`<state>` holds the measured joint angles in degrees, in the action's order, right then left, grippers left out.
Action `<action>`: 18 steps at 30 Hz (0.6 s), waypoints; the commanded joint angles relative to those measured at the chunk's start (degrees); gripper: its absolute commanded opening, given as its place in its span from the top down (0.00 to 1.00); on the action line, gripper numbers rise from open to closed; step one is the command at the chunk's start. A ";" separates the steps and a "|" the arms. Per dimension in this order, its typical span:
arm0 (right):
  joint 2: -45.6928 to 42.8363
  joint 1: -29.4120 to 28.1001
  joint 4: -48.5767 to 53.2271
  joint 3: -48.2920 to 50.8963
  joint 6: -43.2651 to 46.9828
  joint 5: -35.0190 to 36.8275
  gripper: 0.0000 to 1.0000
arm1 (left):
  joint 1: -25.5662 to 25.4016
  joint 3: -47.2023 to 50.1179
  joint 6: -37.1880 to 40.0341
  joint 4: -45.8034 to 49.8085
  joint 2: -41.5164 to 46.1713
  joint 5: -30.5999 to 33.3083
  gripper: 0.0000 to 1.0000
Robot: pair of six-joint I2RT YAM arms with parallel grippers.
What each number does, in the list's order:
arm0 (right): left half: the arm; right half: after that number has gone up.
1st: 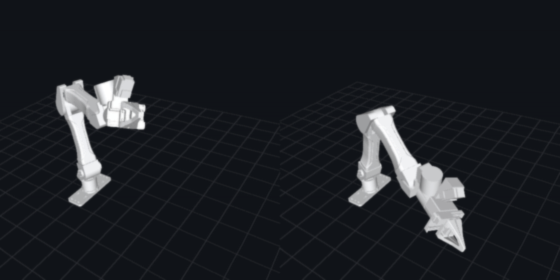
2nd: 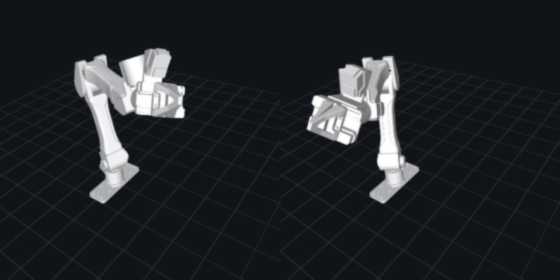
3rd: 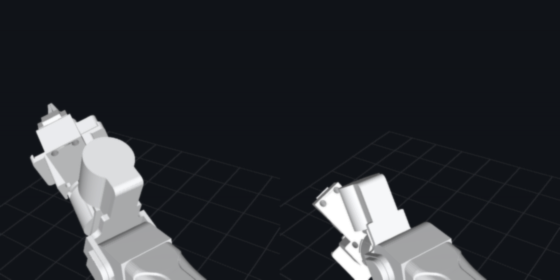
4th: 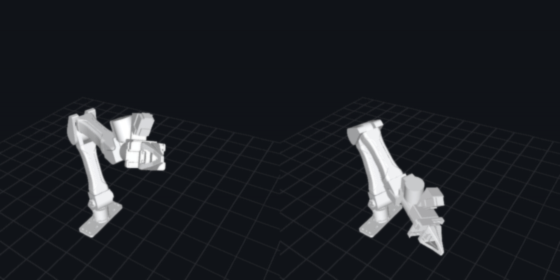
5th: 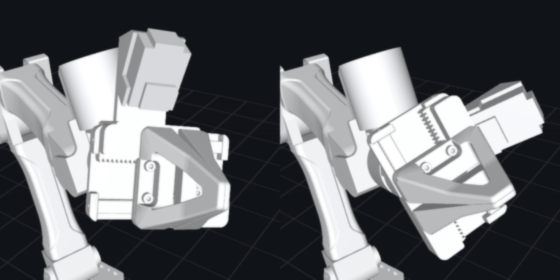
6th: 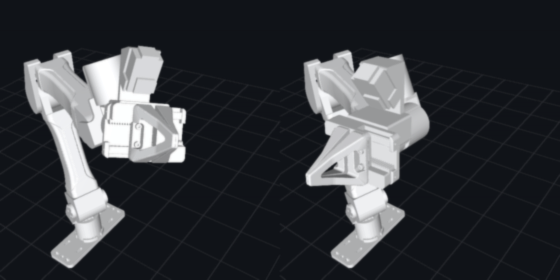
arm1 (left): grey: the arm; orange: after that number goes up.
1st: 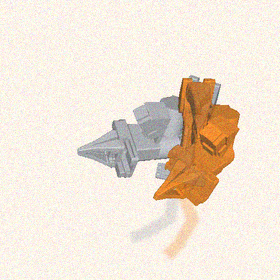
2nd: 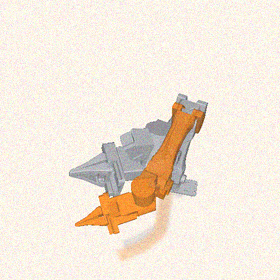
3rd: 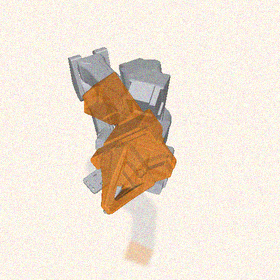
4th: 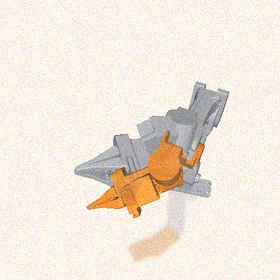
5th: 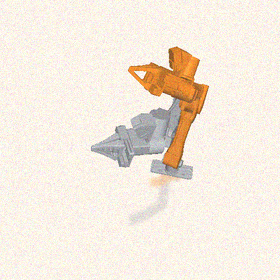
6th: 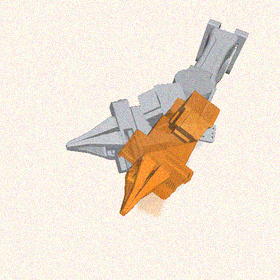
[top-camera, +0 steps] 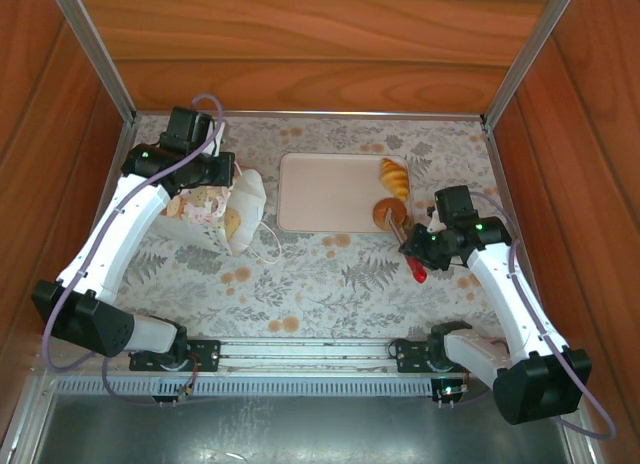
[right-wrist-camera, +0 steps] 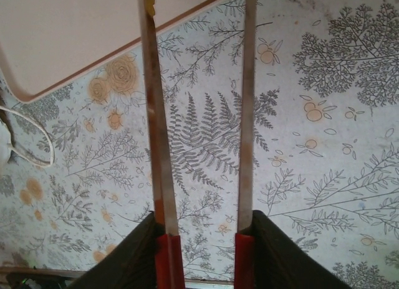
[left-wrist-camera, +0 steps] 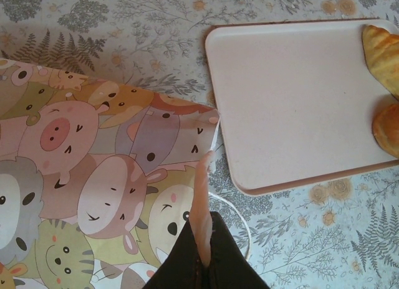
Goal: Take the fake bread out of the paper bag
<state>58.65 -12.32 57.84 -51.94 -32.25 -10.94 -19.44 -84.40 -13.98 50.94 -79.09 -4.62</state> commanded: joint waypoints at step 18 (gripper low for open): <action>-0.03 1.11 4.68 -2.59 2.27 4.30 0.60 | 0.52 1.09 -0.08 -1.47 1.23 0.51 1.00</action>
<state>58.72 -11.90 60.66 -52.58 -30.55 -8.14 -19.44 -83.55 -13.98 50.50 -79.05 -4.58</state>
